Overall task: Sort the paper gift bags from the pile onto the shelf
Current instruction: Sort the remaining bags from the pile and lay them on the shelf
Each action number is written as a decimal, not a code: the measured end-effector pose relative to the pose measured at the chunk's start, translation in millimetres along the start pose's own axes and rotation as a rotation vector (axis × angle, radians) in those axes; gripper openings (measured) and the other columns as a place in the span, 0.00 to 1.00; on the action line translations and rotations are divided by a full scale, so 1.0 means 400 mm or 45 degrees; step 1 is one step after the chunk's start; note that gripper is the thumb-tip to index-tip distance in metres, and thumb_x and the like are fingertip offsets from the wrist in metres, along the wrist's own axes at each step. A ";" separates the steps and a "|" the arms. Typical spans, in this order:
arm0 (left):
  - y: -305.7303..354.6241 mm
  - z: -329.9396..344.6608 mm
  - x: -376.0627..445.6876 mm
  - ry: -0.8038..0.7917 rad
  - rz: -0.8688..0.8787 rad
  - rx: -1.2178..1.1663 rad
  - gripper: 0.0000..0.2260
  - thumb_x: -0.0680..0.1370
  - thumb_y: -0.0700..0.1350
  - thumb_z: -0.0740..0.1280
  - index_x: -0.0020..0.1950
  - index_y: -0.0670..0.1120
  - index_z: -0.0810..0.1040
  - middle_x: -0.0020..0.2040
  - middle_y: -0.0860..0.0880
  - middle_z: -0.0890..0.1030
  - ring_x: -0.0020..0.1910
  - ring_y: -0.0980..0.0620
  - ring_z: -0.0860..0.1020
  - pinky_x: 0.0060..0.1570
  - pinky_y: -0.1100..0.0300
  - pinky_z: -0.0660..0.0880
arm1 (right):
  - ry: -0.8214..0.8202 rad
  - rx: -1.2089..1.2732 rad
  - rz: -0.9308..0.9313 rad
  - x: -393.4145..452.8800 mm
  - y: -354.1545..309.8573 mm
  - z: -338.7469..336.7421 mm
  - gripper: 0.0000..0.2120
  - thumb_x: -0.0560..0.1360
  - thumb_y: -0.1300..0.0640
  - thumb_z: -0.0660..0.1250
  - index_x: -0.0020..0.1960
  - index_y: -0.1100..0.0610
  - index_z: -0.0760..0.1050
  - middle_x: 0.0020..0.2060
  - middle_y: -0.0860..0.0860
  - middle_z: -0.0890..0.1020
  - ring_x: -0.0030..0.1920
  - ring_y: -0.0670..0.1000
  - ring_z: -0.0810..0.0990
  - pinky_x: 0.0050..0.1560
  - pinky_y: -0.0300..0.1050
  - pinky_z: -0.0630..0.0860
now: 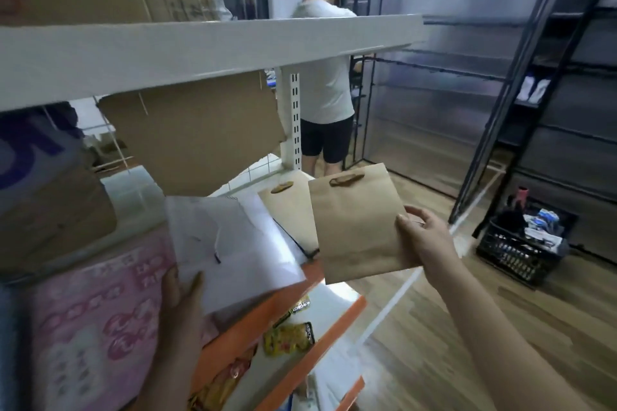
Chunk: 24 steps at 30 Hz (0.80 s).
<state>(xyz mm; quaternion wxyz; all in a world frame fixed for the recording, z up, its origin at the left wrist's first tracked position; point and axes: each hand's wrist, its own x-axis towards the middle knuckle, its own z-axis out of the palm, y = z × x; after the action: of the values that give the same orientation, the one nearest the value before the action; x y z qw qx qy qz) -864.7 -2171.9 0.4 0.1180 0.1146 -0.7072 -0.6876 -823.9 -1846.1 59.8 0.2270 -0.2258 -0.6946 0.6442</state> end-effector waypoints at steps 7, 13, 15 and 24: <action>0.026 0.075 0.016 0.268 0.171 0.602 0.23 0.75 0.36 0.67 0.68 0.38 0.66 0.63 0.36 0.75 0.58 0.34 0.75 0.52 0.49 0.69 | -0.242 -0.209 -0.108 0.218 0.024 0.160 0.12 0.75 0.61 0.66 0.58 0.57 0.75 0.46 0.53 0.79 0.43 0.48 0.76 0.40 0.38 0.72; -0.046 0.077 0.017 0.429 0.346 1.195 0.23 0.67 0.33 0.74 0.60 0.32 0.74 0.50 0.30 0.78 0.46 0.30 0.77 0.48 0.40 0.74 | -0.337 -0.631 -0.299 0.304 0.081 0.218 0.15 0.75 0.58 0.65 0.61 0.56 0.74 0.52 0.55 0.81 0.55 0.55 0.77 0.48 0.43 0.68; -0.064 0.080 0.003 0.450 0.383 1.395 0.23 0.66 0.34 0.75 0.58 0.33 0.74 0.46 0.32 0.79 0.42 0.33 0.78 0.45 0.42 0.75 | -0.393 -0.726 -0.375 0.323 0.101 0.222 0.16 0.75 0.59 0.65 0.62 0.58 0.72 0.57 0.58 0.80 0.58 0.58 0.76 0.52 0.46 0.69; -0.079 0.113 -0.047 0.568 0.303 1.698 0.19 0.75 0.49 0.61 0.59 0.37 0.74 0.45 0.37 0.78 0.43 0.38 0.77 0.42 0.46 0.75 | -0.592 -0.472 -0.405 0.388 0.135 0.186 0.16 0.77 0.58 0.61 0.65 0.55 0.71 0.55 0.56 0.80 0.55 0.55 0.76 0.50 0.43 0.66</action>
<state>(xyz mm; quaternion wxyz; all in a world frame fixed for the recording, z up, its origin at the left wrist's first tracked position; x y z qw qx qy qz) -861.7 -2124.0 -32.4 0.2386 0.2224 -0.9439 -0.0510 -991.1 -1807.1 4.7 0.1152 0.0007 -0.8596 0.4978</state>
